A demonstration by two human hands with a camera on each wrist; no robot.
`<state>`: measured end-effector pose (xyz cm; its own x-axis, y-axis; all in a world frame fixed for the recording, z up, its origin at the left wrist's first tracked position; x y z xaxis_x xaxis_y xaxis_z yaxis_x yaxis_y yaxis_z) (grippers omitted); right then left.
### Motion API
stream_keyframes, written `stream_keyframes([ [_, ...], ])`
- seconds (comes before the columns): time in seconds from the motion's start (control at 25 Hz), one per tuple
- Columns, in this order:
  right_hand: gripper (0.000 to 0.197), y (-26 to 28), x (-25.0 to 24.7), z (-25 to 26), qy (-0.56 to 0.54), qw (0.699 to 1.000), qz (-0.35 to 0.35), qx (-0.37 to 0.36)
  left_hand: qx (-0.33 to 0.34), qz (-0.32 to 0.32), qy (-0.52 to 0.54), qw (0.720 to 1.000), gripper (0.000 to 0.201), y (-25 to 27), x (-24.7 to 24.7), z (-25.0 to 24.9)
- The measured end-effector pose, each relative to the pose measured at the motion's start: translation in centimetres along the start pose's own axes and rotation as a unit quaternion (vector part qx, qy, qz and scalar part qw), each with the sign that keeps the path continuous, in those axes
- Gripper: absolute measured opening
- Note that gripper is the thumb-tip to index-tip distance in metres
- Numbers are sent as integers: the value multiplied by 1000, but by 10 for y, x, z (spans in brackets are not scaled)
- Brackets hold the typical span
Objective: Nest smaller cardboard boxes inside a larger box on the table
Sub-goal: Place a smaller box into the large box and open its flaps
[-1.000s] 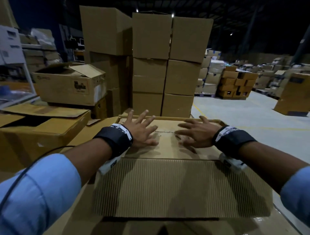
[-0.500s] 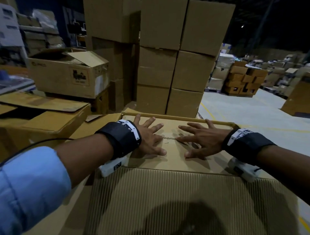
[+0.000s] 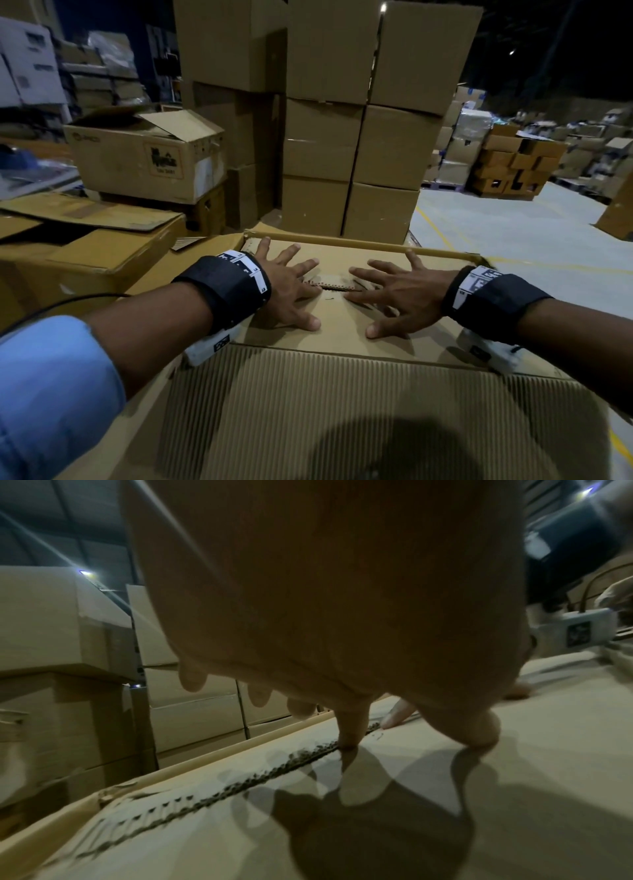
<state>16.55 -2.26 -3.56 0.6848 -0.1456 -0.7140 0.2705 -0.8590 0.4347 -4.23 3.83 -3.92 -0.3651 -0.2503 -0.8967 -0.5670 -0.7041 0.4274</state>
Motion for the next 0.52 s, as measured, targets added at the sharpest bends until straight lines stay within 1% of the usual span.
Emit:
stream_keyframes([
  [0.08, 83, -2, 0, 2, 14, 1000, 5, 10, -7, 3, 1, 1000, 85, 0, 1, 1],
  [0.2, 81, -6, 1, 0, 39, 998, 8, 46, -16, 3, -2, 1000, 86, 1, 3, -2],
  [0.36, 77, -1, -3, 0, 104, 990, -46, 89, -13, -37, 1, 999, 86, 0, 4, 4],
  [0.44, 77, 4, -5, -1, 121, 984, -74, 112, -12, -64, 4, 998, 85, 1, 3, 8],
  [0.52, 73, 6, -7, -7, 128, 975, -110, 144, -13, -97, 6, 995, 88, 1, -1, 12],
])
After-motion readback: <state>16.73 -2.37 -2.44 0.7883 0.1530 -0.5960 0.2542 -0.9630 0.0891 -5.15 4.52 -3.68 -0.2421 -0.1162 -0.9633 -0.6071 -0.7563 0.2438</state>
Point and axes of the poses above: each hand's wrist, its own y-axis away from the middle knuckle, its own x-axis out of the palm, z = x × y, the point moved 3 cm from there along -y, towards the middle knuckle, and after that the axes turned 15 degrees about y, right-handed, at the moved point
